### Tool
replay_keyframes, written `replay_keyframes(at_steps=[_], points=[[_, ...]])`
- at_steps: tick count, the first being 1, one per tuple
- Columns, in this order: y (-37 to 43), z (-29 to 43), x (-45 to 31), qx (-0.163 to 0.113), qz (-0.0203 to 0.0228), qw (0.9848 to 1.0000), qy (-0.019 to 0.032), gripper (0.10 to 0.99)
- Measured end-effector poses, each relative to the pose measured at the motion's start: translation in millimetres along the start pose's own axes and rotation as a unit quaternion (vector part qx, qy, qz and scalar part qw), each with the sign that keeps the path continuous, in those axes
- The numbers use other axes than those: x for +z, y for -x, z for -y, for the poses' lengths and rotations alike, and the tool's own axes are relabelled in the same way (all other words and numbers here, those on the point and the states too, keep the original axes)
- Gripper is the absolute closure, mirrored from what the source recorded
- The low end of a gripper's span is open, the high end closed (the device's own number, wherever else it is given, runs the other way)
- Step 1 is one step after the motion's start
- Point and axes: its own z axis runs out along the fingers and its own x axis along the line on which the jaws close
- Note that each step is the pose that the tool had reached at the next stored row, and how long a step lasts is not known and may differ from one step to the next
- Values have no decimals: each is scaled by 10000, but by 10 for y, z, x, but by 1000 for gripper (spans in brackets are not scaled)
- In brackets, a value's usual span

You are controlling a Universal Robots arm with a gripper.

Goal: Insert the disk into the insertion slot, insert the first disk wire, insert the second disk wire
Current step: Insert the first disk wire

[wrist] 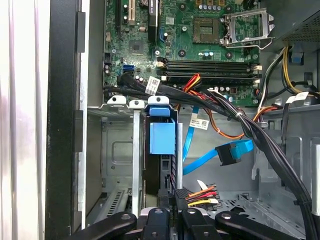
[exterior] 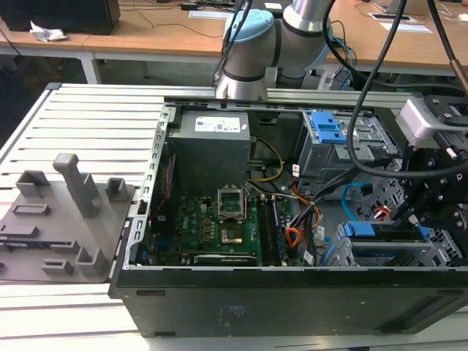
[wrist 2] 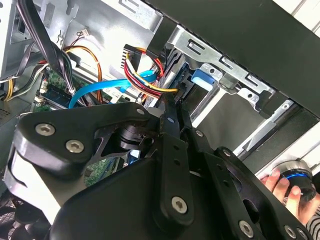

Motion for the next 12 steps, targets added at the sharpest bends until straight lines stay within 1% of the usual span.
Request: replay_keyframes(at_steps=[3, 4, 6, 7, 11, 12], points=[[-1, 3, 8, -1, 7, 10000, 1, 914], [0, 3, 6, -1, 6, 10000, 1, 851], [0, 3, -9, 0, -2, 10000, 0, 851], [1, 2, -30, 0, -1, 10000, 0, 851], [6, -4, -158, 0, 0, 10000, 0, 851], [8, -6, -207, 0, -1, 10000, 0, 851]])
